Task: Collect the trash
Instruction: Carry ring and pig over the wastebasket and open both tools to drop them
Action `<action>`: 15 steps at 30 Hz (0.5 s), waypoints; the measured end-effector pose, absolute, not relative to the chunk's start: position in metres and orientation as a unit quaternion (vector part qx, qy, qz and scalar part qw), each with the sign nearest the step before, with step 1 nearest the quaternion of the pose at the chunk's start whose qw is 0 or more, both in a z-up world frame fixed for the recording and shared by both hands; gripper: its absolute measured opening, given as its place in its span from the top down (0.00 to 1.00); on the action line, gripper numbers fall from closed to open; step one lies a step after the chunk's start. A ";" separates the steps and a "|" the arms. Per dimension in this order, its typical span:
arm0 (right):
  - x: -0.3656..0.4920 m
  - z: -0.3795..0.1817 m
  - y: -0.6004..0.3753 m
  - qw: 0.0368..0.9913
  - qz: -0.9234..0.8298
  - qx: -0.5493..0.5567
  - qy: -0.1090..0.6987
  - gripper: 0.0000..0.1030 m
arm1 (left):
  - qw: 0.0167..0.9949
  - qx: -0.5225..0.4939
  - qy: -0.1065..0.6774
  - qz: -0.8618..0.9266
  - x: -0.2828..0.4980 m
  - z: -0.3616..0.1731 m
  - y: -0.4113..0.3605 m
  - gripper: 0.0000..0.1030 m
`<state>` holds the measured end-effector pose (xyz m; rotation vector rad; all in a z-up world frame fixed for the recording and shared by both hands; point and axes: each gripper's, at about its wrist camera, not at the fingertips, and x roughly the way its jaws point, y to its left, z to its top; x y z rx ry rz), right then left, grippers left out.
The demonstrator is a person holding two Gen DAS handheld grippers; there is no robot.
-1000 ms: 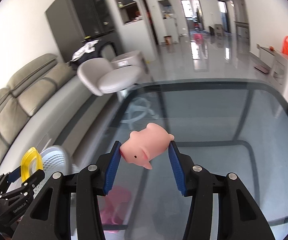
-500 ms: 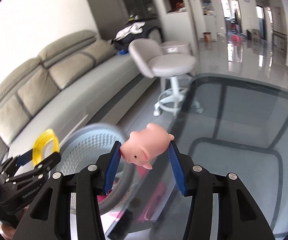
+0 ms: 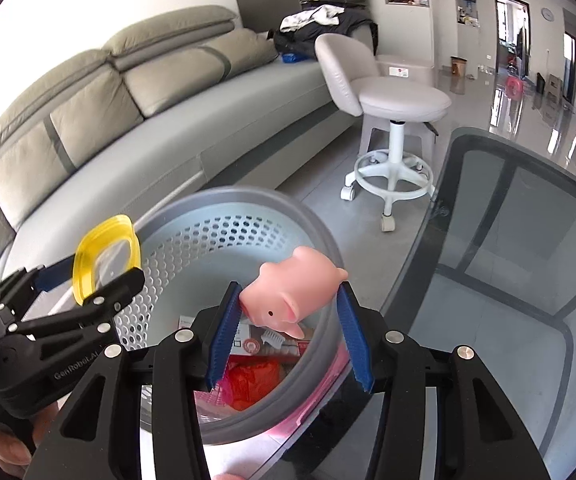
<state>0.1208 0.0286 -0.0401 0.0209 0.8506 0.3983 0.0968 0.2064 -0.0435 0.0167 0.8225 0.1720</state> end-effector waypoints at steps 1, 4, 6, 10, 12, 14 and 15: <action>0.121 -0.041 0.031 0.891 0.194 0.008 0.411 0.54 | 0.912 0.009 0.400 0.084 0.097 -0.045 0.208 0.28; 0.121 -0.043 0.037 0.890 0.203 0.001 0.409 0.54 | 0.911 0.010 0.404 0.084 0.096 -0.050 0.210 0.28; 0.121 -0.043 0.040 0.889 0.207 -0.001 0.408 0.54 | 0.909 0.007 0.407 0.086 0.095 -0.053 0.212 0.28; 0.123 -0.046 0.040 0.887 0.210 -0.001 0.412 0.54 | 0.909 0.000 0.409 0.084 0.092 -0.056 0.216 0.26; 0.122 -0.047 0.040 0.886 0.211 0.000 0.413 0.41 | 0.909 -0.001 0.407 0.083 0.091 -0.054 0.216 0.26; 0.119 -0.044 0.037 0.891 0.212 0.003 0.402 0.32 | 0.909 -0.001 0.408 0.083 0.089 -0.054 0.217 0.21; 0.119 -0.042 0.036 0.892 0.212 0.003 0.398 0.32 | 0.909 0.001 0.408 0.085 0.089 -0.054 0.216 0.20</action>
